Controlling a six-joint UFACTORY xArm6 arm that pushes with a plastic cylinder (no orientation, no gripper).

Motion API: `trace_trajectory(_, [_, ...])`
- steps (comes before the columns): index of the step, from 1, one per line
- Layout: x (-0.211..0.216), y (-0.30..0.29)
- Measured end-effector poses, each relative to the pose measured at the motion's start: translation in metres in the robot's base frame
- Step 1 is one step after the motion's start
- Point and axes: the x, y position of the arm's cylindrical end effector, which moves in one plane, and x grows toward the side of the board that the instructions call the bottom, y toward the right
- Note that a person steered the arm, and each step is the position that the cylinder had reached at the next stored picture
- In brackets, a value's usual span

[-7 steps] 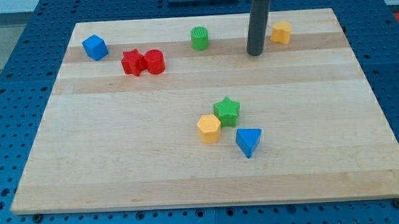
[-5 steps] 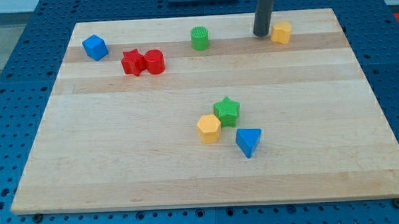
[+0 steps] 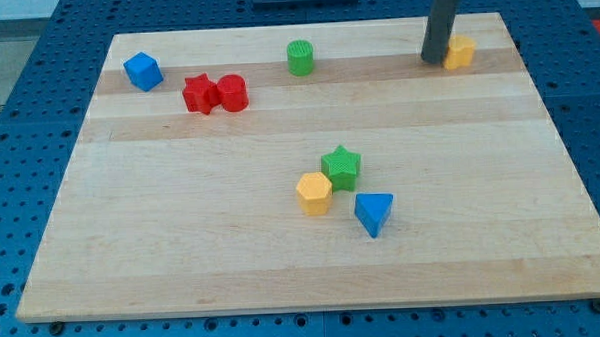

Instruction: Move the yellow heart towards the top right side of the board

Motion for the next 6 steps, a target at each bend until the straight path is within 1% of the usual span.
trace_trajectory(1, [0.004, -0.04])
trace_trajectory(2, [0.016, -0.079])
trace_trajectory(4, [0.018, -0.092])
trace_trajectory(5, [0.028, -0.093])
trace_trajectory(6, [0.107, -0.124])
